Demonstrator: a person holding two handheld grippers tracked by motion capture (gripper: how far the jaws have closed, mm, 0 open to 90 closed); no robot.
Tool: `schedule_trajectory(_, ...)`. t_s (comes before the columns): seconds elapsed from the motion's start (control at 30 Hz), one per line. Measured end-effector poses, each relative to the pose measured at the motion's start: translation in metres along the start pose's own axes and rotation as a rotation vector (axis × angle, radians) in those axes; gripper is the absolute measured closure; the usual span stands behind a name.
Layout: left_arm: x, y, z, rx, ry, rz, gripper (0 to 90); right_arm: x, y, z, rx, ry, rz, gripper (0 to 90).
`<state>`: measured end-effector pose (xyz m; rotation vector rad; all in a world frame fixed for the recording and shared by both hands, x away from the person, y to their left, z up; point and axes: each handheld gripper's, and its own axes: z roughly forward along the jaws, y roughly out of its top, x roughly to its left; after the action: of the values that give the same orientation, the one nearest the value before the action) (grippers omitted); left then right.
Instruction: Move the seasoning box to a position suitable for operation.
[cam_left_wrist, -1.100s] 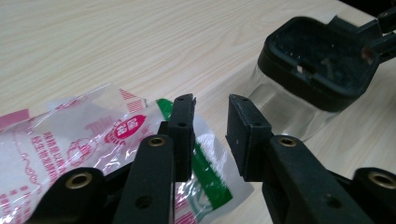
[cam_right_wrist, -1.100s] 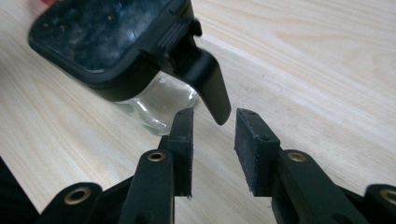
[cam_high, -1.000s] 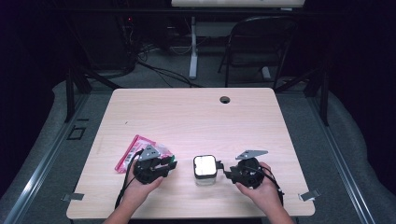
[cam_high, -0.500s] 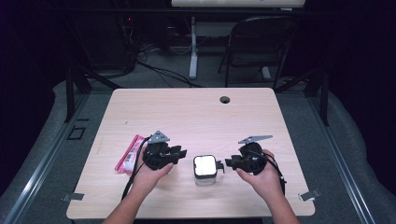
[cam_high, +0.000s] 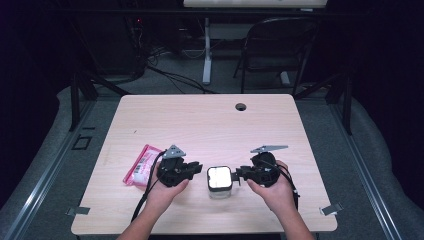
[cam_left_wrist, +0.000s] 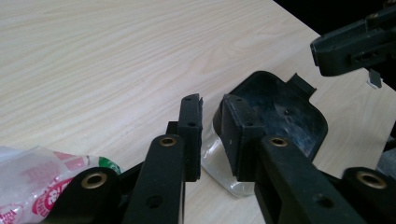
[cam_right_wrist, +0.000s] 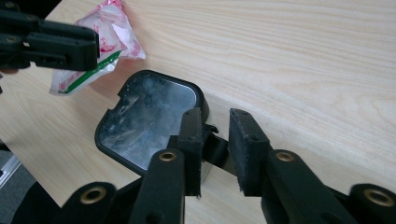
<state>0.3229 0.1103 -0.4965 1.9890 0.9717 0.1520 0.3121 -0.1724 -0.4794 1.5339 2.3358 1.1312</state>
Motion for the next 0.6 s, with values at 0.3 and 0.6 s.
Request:
schedule_trajectory(0.3,-0.008,-0.011,0.002,0.050,-0.016,0.038,89.7,0.002,0.000,0.008,0.002,0.018,0.010,80.4)
schedule_trajectory(0.6,-0.015,-0.021,0.004,0.098,-0.036,0.084,90.0,0.005,-0.001,0.014,0.025,0.015,0.003,83.1)
